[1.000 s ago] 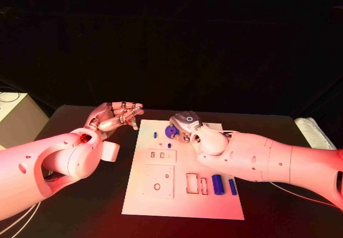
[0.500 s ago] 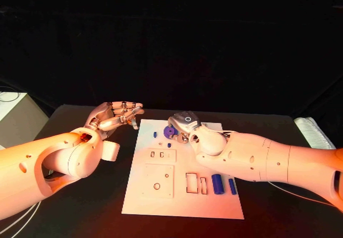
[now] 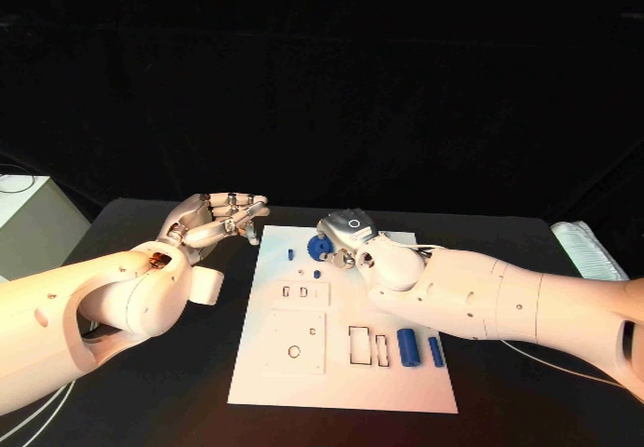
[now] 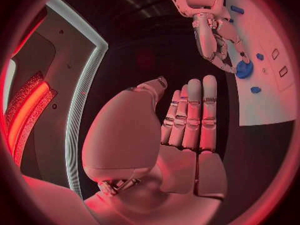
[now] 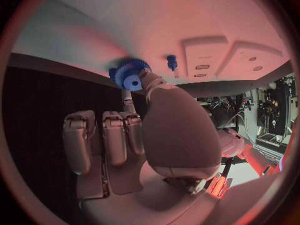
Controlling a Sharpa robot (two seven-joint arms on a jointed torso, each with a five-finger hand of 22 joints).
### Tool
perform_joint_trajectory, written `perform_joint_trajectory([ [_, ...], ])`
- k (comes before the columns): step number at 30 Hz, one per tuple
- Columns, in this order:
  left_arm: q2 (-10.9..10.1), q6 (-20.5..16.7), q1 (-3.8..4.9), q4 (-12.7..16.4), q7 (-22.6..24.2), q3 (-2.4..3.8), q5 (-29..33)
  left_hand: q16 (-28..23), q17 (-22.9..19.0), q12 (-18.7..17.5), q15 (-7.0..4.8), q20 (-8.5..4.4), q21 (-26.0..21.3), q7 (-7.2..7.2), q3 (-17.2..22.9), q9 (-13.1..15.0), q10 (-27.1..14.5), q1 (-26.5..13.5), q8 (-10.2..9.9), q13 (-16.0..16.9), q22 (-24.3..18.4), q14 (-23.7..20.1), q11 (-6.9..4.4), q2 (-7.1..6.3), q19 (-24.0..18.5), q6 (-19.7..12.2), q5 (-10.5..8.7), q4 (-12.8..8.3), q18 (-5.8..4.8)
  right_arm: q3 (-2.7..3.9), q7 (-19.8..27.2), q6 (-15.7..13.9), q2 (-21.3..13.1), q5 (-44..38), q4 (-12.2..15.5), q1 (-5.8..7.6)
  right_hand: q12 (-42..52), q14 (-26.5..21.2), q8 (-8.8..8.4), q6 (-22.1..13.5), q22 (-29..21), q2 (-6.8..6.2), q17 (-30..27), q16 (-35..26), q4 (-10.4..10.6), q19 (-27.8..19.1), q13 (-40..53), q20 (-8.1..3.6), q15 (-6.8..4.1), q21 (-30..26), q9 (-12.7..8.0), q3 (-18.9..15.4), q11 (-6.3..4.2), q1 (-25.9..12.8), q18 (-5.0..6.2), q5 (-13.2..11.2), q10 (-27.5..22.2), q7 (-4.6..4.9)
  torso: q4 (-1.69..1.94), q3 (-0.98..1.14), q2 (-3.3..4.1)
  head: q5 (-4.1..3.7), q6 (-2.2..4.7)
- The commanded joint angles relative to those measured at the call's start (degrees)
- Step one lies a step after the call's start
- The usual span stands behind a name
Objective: Assemble the parts on the task board
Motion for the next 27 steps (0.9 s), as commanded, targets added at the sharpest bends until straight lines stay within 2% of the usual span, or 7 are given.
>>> perform_joint_trajectory([
  [1,-0.14,1.09,0.09,0.12,-0.02,0.05,-0.16,0.38,-0.09,-0.11,-0.08,-0.06,0.32,0.07,0.20,0.08,-0.26,-0.35,-0.23,0.06,0.06,0.00,0.25,0.15,-0.47,-0.17,-0.29,0.03,0.83,0.00,0.22,0.62,0.06,-0.20,-0.48,0.04,0.12,5.86,0.15,0.24,15.06,0.42,15.09,0.25,-0.08,5.99,15.09,-0.38,-0.46,0.12,-0.02,0.42,-0.34,0.26,-0.39,0.20,5.99,0.03,-0.02,0.06,0.01,0.14,0.13],
  [9,-0.45,1.13,0.10,0.17,-0.29,0.04,-0.26,0.39,-0.11,-0.14,-0.06,-0.05,0.35,0.08,0.19,0.08,-0.33,-0.38,-0.25,0.05,0.08,-0.01,0.27,0.11,-0.51,-0.22,-0.30,0.04,0.83,0.01,0.66,0.27,0.32,0.86,-0.97,0.13,0.12,5.86,-0.20,-0.19,15.06,0.02,15.09,0.25,0.24,5.99,15.09,-0.39,-0.42,0.12,-0.22,0.46,-0.18,-0.41,-0.39,0.16,5.99,0.25,0.02,0.04,0.03,0.11,0.09],
  [11,-0.51,1.12,0.10,0.18,-0.32,0.04,-0.28,0.39,-0.11,-0.14,-0.06,-0.05,0.35,0.08,0.19,0.08,-0.33,-0.38,-0.25,0.05,0.08,-0.01,0.27,0.11,-0.51,-0.22,-0.30,0.04,0.83,0.01,0.87,0.21,0.32,1.32,-1.05,0.17,0.12,5.86,-1.30,-1.86,15.06,-0.67,15.09,0.25,0.74,5.99,15.09,-0.28,-0.23,0.12,-0.72,0.11,0.19,-1.36,-0.39,0.16,5.99,0.67,0.00,0.00,0.01,0.13,0.00],
  [17,-0.59,1.12,0.10,0.20,-0.44,0.04,-0.33,0.39,-0.13,-0.18,-0.06,-0.05,0.40,0.08,0.20,0.08,-0.42,-0.34,-0.28,0.04,0.11,-0.04,0.28,0.08,-0.55,-0.27,-0.31,-0.01,0.83,0.01,1.72,0.66,0.30,3.80,-1.24,0.25,0.12,5.86,-3.34,-4.45,15.06,-1.03,15.09,0.25,1.53,5.99,15.09,-0.05,-0.06,0.12,-1.51,-0.97,0.32,-3.17,-0.39,0.17,5.99,0.73,-0.06,0.03,0.05,0.20,0.00],
  [22,-0.61,1.11,0.10,0.23,-0.58,0.05,-0.37,0.38,-0.15,-0.22,-0.04,-0.04,0.43,0.11,0.19,0.08,-0.50,-0.35,-0.31,0.02,0.12,-0.06,0.30,0.04,-0.58,-0.32,-0.33,-0.02,0.83,0.01,2.50,2.10,0.19,8.88,-1.20,0.31,0.12,5.86,-4.30,-5.36,15.06,0.03,15.09,0.25,1.76,5.99,15.09,0.10,0.13,0.12,-1.86,-2.18,0.45,-7.13,-0.39,0.23,5.99,0.89,0.01,0.01,0.01,0.29,-0.01],
  [23,-0.63,1.09,0.10,0.24,-0.60,0.05,-0.38,0.38,-0.15,-0.22,-0.04,-0.04,0.43,0.11,0.19,0.08,-0.50,-0.35,-0.31,0.02,0.12,-0.06,0.30,0.04,-0.58,-0.32,-0.33,-0.02,0.83,0.02,2.67,2.34,0.17,9.62,-1.16,0.32,0.12,5.86,-4.69,-5.65,15.06,1.48,15.09,0.25,1.73,5.99,15.09,0.37,0.56,0.12,-2.01,-1.99,0.83,-9.47,-0.39,0.24,5.99,1.39,0.03,0.01,0.01,0.27,-0.03],
  [27,-0.71,1.04,0.10,0.23,-0.71,0.05,-0.39,0.38,-0.15,-0.22,-0.04,-0.04,0.43,0.11,0.19,0.08,-0.50,-0.35,-0.31,0.02,0.12,-0.06,0.30,0.04,-0.58,-0.32,-0.33,-0.02,0.83,0.02,3.33,3.01,0.07,12.23,-0.95,0.35,0.12,5.86,-4.84,-5.61,15.06,1.65,15.09,0.25,1.73,5.99,15.09,0.57,0.75,0.12,-2.07,-1.92,0.97,-10.37,-0.39,0.23,5.99,1.51,0.00,0.03,0.00,0.30,-0.16],
])
